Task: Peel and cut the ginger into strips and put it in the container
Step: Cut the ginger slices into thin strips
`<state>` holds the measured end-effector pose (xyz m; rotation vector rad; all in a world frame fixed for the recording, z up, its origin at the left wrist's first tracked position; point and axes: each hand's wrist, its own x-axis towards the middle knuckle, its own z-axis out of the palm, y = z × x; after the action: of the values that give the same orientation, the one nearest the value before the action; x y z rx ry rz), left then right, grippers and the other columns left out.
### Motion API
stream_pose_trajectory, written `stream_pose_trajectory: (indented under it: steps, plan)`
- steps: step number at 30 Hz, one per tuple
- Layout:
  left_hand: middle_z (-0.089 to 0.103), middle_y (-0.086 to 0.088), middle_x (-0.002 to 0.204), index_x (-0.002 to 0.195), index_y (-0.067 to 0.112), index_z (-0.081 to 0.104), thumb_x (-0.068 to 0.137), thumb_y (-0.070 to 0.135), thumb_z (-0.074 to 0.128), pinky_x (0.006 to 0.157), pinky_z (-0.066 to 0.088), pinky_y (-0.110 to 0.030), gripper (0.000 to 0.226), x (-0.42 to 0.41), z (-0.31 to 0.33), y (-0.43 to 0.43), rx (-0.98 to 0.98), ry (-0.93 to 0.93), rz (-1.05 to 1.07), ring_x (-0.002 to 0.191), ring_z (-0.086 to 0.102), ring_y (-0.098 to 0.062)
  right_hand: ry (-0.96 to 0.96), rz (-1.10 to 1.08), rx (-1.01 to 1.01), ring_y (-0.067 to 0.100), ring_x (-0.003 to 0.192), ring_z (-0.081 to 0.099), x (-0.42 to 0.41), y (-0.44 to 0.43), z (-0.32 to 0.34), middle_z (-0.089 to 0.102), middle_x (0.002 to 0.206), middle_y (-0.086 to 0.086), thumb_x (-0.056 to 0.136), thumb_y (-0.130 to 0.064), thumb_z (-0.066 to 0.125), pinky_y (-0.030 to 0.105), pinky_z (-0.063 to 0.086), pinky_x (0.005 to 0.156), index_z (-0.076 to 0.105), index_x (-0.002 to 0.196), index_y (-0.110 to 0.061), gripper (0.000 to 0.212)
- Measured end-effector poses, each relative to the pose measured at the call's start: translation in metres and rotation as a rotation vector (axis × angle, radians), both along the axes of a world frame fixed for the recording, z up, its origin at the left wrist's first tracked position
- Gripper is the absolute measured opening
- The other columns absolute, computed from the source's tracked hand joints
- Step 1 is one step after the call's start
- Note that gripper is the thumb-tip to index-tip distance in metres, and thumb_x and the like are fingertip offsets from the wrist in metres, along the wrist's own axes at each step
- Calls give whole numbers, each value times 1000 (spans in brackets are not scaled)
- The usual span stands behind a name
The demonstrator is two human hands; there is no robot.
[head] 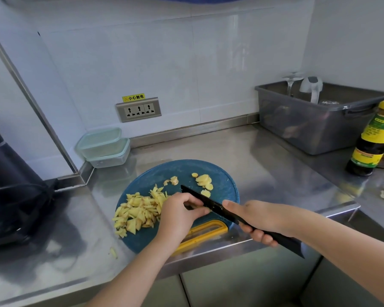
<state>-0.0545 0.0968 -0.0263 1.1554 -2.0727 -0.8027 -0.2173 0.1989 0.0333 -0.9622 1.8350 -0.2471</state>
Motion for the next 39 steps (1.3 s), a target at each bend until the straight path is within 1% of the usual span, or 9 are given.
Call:
stream_pose_trajectory:
  steps: [6, 12, 18, 23, 28, 30, 32, 36, 39]
  plan:
    - [63, 18, 86, 84, 33, 71, 77, 25, 76, 65, 42, -8, 12, 9, 0, 0, -1, 8, -59, 74, 55, 8, -5, 9, -4, 10, 37, 30, -1, 0, 1, 35, 45, -6, 88, -75, 27, 20, 31, 39, 37, 63, -19, 62]
    - [62, 16, 81, 68, 31, 70, 72, 24, 80, 75, 46, -23, 12, 3, -10, -1, -115, 70, -44, 81, 57, 0, -24, 14, 16, 11, 38, 30, -4, -1, 1, 35, 46, -5, 86, -77, 28, 21, 31, 39, 38, 62, -19, 63]
    - [58, 19, 76, 70, 25, 71, 74, 22, 78, 68, 39, -8, 9, 5, -9, 0, -197, 32, -72, 81, 55, 3, -40, -16, 5, 11, 38, 28, -7, -4, 7, 34, 46, -5, 86, -76, 30, 21, 30, 39, 39, 61, -19, 63]
    - [58, 13, 75, 72, 26, 70, 75, 24, 77, 65, 44, -15, 8, 5, -10, 0, -199, 25, -62, 78, 55, -3, -73, -27, -4, 11, 38, 27, -6, -5, 11, 33, 47, -4, 88, -74, 31, 20, 29, 37, 39, 61, -18, 63]
    - [58, 17, 77, 74, 27, 71, 76, 24, 76, 67, 41, -7, 7, 5, -7, 3, -215, 4, -59, 83, 54, 5, -136, -32, 8, 11, 37, 27, -7, -6, 9, 33, 47, -4, 88, -74, 32, 20, 29, 37, 39, 57, -19, 63]
    - [59, 18, 78, 75, 28, 71, 76, 26, 76, 66, 42, -9, 6, 5, -7, 3, -228, -10, -52, 78, 56, 3, -144, -30, 15, 11, 37, 28, -7, -6, 10, 33, 47, -4, 87, -74, 32, 20, 29, 37, 39, 56, -19, 63]
    - [60, 17, 78, 77, 26, 72, 77, 26, 76, 65, 44, -11, 4, 5, -7, 4, -271, -29, -50, 74, 57, 1, -121, -22, 24, 11, 38, 27, -7, -8, 11, 33, 47, -4, 87, -75, 32, 20, 28, 37, 39, 56, -19, 64]
    - [62, 10, 74, 75, 19, 71, 75, 18, 78, 57, 52, -22, 7, 4, -10, 8, -493, -146, -98, 66, 60, -5, -41, 16, 39, 12, 39, 26, -4, -11, 11, 32, 48, -3, 86, -76, 29, 21, 28, 40, 37, 59, -18, 64]
    - [63, 11, 76, 76, 19, 70, 75, 17, 77, 59, 54, -22, 7, 5, -12, 7, -506, -151, -125, 69, 61, -5, -12, 23, 63, 13, 39, 25, -1, -12, 8, 30, 47, -3, 86, -77, 25, 21, 28, 40, 35, 60, -18, 65]
